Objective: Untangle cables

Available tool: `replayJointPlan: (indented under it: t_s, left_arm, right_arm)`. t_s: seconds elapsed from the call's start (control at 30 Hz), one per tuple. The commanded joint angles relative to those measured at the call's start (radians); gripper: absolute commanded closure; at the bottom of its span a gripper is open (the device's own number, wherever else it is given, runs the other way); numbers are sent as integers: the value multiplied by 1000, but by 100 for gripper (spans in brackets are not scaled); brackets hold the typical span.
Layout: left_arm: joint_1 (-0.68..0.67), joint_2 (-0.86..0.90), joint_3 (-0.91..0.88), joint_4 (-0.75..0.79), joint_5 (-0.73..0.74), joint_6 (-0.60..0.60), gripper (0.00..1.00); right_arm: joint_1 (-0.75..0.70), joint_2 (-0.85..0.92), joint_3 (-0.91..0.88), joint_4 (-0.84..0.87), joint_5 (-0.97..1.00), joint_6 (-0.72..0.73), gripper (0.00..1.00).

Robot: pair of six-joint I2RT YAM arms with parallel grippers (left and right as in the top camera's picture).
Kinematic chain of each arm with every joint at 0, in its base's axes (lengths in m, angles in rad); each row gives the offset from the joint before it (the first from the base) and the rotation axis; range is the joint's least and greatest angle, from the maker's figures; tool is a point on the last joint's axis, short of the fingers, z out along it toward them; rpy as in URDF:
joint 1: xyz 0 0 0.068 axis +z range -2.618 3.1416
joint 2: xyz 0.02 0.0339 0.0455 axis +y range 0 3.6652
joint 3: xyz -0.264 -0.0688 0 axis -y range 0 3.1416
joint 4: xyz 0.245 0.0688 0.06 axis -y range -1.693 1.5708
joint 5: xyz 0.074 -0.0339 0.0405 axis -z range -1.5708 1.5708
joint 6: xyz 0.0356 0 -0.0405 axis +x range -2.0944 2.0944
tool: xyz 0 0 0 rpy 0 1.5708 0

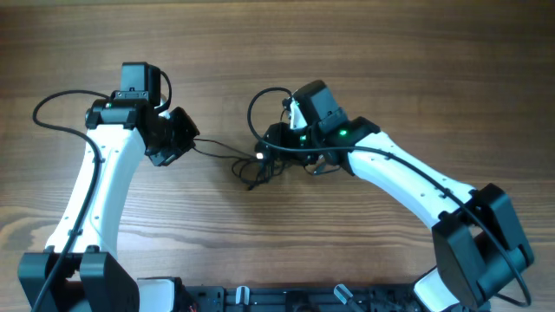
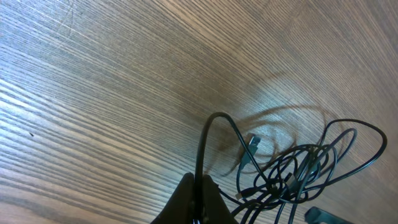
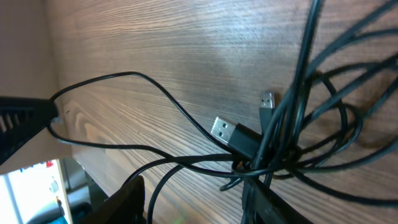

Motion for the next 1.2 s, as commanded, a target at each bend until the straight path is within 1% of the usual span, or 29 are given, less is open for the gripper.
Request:
replayJointPlan:
  t_s: [0.0, 0.17, 0.33, 0.43, 0.6, 0.63, 0.67, 0.7, 0.8, 0.83, 0.9, 0.97, 1.07, 1.17]
  left_arm:
    - [-19, 5, -1, 1, -16, 6, 96]
    - [-68, 5, -1, 3, -16, 9, 96]
    - [-106, 5, -1, 19, -17, 8, 96]
    - [-108, 5, -1, 19, -17, 8, 96]
    - [-108, 5, -1, 19, -17, 8, 96]
    - [-108, 5, -1, 20, -17, 8, 96]
    - [-108, 5, -1, 20, -17, 8, 96]
    - [-108, 5, -1, 20, -17, 8, 96]
    - [-108, 5, -1, 19, -17, 8, 95]
    - [-108, 5, -1, 20, -17, 8, 95]
    - [-108, 5, -1, 20, -17, 8, 94]
    - [-108, 5, -1, 20, -17, 8, 94]
    - [-108, 5, -1, 20, -18, 8, 94]
    - [-108, 5, -1, 19, -39, 7, 94]
  right_arm:
    - [10, 24, 15, -6, 106, 82, 49]
    - [16, 52, 15, -20, 132, 112, 53]
    - [15, 87, 15, -32, 153, 115, 53]
    - [15, 100, 15, -60, 174, 124, 56]
    - [16, 104, 15, -68, 174, 130, 56]
    - [15, 104, 15, -68, 174, 131, 59]
    - [15, 104, 15, -68, 174, 130, 64]
    - [16, 104, 14, -69, 174, 130, 73]
    - [16, 104, 15, -75, 170, 133, 85]
    - [16, 104, 15, -79, 170, 134, 87]
    - [15, 104, 15, -87, 170, 134, 90]
    - [15, 104, 15, -95, 170, 134, 96]
    - [14, 99, 15, -107, 150, 132, 96]
    - [5, 72, 19, -107, 81, 130, 96]
